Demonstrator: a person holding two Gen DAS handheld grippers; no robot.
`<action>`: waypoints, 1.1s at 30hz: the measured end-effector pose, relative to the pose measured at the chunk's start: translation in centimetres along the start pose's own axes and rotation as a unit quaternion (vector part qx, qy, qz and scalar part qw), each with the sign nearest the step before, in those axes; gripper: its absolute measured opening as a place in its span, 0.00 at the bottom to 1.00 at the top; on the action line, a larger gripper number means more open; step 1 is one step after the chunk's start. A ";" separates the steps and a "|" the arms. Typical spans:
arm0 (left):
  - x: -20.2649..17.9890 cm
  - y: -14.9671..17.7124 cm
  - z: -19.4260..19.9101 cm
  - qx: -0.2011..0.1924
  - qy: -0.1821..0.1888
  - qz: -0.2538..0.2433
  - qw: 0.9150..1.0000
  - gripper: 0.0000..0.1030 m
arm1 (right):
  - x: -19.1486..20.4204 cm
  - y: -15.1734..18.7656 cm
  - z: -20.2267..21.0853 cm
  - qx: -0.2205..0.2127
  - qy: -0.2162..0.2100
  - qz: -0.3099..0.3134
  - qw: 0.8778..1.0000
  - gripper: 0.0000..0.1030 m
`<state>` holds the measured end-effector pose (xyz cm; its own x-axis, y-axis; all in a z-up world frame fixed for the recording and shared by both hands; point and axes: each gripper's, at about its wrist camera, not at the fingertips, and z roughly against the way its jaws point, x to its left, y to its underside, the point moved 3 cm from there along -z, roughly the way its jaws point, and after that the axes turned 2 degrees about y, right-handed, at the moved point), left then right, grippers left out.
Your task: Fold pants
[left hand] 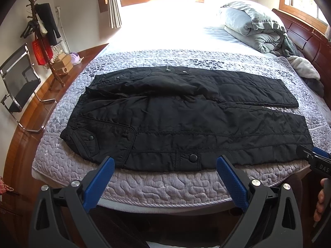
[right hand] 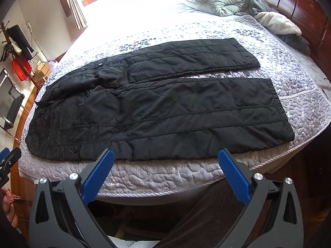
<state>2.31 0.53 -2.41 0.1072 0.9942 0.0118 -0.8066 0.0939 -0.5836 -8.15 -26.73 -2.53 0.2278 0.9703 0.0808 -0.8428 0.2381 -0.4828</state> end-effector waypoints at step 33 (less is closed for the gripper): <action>-0.7 -0.5 -0.6 0.007 -0.002 -0.005 1.000 0.97 | -0.2 -0.4 -0.9 0.008 -0.005 0.001 1.000 0.98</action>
<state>3.00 -0.22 -2.61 0.1130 0.9934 0.0203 -0.8141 0.1042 -0.5713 -7.39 -27.02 -3.15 0.2217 0.9711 0.0883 -0.8508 0.2369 -0.4691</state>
